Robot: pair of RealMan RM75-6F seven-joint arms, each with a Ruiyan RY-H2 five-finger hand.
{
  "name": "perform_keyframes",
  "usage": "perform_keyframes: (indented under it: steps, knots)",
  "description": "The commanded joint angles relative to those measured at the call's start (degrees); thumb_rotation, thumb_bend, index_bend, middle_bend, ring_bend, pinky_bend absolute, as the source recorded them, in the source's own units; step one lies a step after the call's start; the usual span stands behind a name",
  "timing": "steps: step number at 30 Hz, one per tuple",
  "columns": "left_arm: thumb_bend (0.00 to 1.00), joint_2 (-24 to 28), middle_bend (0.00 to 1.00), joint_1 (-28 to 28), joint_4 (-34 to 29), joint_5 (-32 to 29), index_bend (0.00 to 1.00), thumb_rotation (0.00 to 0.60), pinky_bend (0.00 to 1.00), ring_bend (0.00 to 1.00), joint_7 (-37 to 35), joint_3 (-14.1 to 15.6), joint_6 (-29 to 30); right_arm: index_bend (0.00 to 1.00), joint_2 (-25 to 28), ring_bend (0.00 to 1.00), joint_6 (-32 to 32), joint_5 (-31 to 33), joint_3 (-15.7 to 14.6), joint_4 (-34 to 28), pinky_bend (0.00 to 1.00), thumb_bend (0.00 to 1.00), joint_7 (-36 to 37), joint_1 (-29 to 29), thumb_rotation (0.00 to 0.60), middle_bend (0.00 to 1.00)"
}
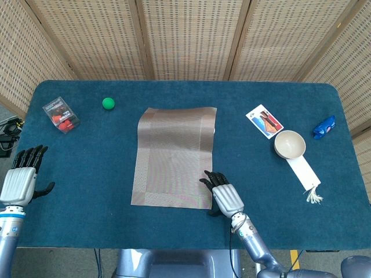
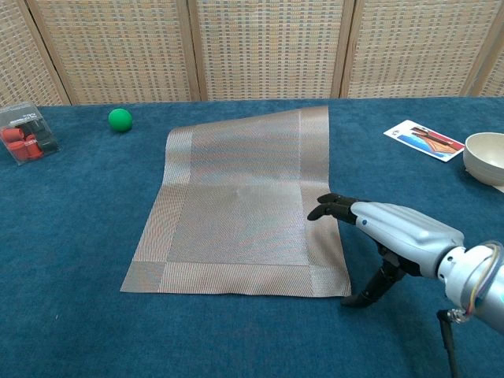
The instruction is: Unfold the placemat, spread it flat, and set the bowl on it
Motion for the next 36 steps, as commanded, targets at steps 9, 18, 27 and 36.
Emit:
perform_keyframes:
  steps: [9, 18, 27, 36]
  knots:
    - [0.27, -0.23, 0.00, -0.27, 0.63, -0.88, 0.00, 0.600, 0.00, 0.00, 0.26, -0.09, -0.84, 0.19, -2.06, 0.00, -2.37, 1.32, 1.12, 4.53, 0.00, 0.31, 2.42, 1.09, 0.600, 0.00]
    - [0.27, -0.29, 0.00, -0.39, 0.75, -1.20, 0.00, 0.600, 0.00, 0.00, 0.15, -0.19, -1.06, 0.23, -2.49, 0.00, -2.03, 0.73, 1.66, 5.73, 0.00, 0.47, 4.06, 1.30, 0.600, 0.00]
    - [0.27, -0.32, 0.00, -0.39, 0.55, -1.24, 0.00, 0.600, 0.00, 0.00, 0.30, -0.16, -0.97, 0.27, -2.66, 0.00, -0.46, -0.68, 2.06, 6.73, 0.00, 0.51, 6.05, 1.00, 0.600, 0.00]
    - [0.27, -0.38, 0.00, -0.45, 0.54, -1.61, 0.00, 0.600, 0.00, 0.00, 0.27, -0.24, -1.15, 0.45, -3.84, 0.00, 0.26, -1.44, 2.35, 8.79, 0.00, 0.49, 7.31, 1.04, 0.600, 0.07]
